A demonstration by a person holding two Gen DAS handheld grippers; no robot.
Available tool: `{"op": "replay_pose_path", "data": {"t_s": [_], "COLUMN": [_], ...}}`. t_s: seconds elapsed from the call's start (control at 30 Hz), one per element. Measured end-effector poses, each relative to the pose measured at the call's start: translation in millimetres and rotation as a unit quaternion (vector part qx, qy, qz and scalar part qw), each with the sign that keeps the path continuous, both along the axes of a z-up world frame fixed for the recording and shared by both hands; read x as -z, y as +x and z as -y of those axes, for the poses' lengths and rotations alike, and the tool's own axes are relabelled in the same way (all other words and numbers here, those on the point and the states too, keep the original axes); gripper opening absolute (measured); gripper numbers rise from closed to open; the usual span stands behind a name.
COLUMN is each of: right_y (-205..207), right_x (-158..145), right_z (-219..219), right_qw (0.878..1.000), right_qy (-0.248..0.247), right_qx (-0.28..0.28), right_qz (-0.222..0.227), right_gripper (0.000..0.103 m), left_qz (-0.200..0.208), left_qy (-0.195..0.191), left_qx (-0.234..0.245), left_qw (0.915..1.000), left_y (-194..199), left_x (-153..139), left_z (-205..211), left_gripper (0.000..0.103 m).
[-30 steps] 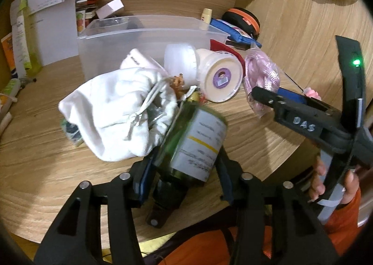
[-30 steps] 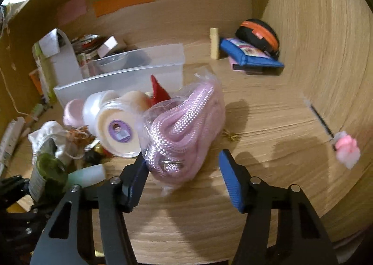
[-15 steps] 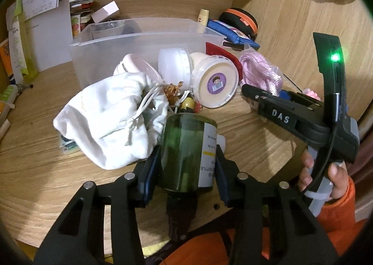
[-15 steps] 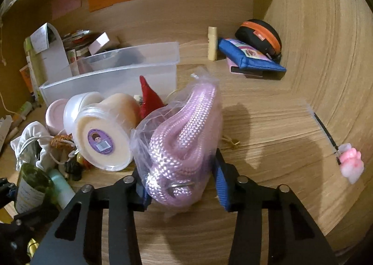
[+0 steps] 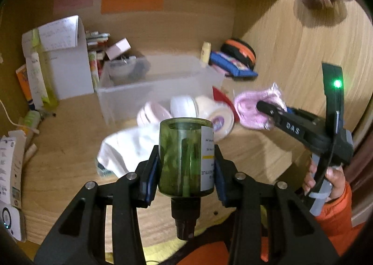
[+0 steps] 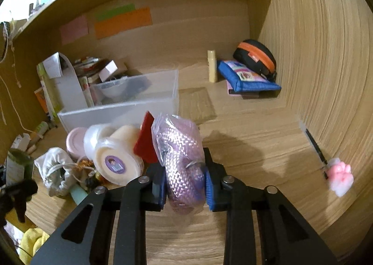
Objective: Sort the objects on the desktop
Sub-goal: 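Grasp the green bottle with the left tool while the right tool grasps the bagged pink rope, then carry both items over the clear box and release them inside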
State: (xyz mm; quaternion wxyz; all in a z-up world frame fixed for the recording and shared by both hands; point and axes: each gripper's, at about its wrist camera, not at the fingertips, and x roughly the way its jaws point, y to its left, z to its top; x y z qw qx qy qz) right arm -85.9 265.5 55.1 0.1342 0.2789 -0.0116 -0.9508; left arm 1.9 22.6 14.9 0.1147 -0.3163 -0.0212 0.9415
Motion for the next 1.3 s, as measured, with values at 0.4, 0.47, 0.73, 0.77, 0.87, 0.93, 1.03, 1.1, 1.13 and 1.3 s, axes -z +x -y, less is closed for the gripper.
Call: {"op": "replay_pose_path", "data": {"t_s": [0.4,0.47,0.73,0.77,0.87,0.93,1.03,1.1,1.13,1.3], "right_y": [-13,-15,-28,-31,-41,-48,-59,-66,-69,-87], "right_x": [-45,-53,-85,-87,-91,-93,-97,-99,-100,-98], "right_z": [3,4,11,13,19,24,33,39,42,58], "right_qw": [0.999,0.999,0.997,0.997,0.996,0.996,0.995,0.994,0.994,0.993], "right_qy": [-0.003,0.002,0.008,0.008,0.014,0.018,0.016,0.017,0.016,0.019], "right_qx": [-0.022,-0.023,-0.032,-0.035,-0.04,-0.046,-0.059,-0.064,-0.067,-0.088], "right_qz": [-0.037,-0.045,-0.073,-0.073,-0.078,-0.081,-0.081,-0.083,-0.083,-0.075], "right_gripper": [0.023,0.023,0.023,0.023,0.023,0.023,0.023,0.023,0.023,0.023], "left_qz": [-0.041,-0.044,-0.042,-0.04,-0.041,-0.044,-0.044,-0.042,-0.041,-0.018], "left_qy": [-0.016,-0.015,0.002,0.007,0.008,0.006,0.008,0.007,0.007,0.013], "left_qx": [-0.02,-0.024,-0.032,-0.03,-0.033,-0.038,-0.044,-0.05,-0.051,-0.05], "left_qw": [0.9988,0.9986,0.9986,0.9987,0.9986,0.9983,0.998,0.9978,0.9978,0.9985], "left_y": [-30,-40,-74,-79,-91,-99,-113,-123,-127,-152], "left_x": [-22,-28,-51,-54,-62,-67,-72,-74,-74,-68], "left_z": [9,14,35,38,43,46,52,56,57,63], "left_gripper": [0.041,0.041,0.041,0.041,0.041,0.041,0.041,0.041,0.041,0.041]}}
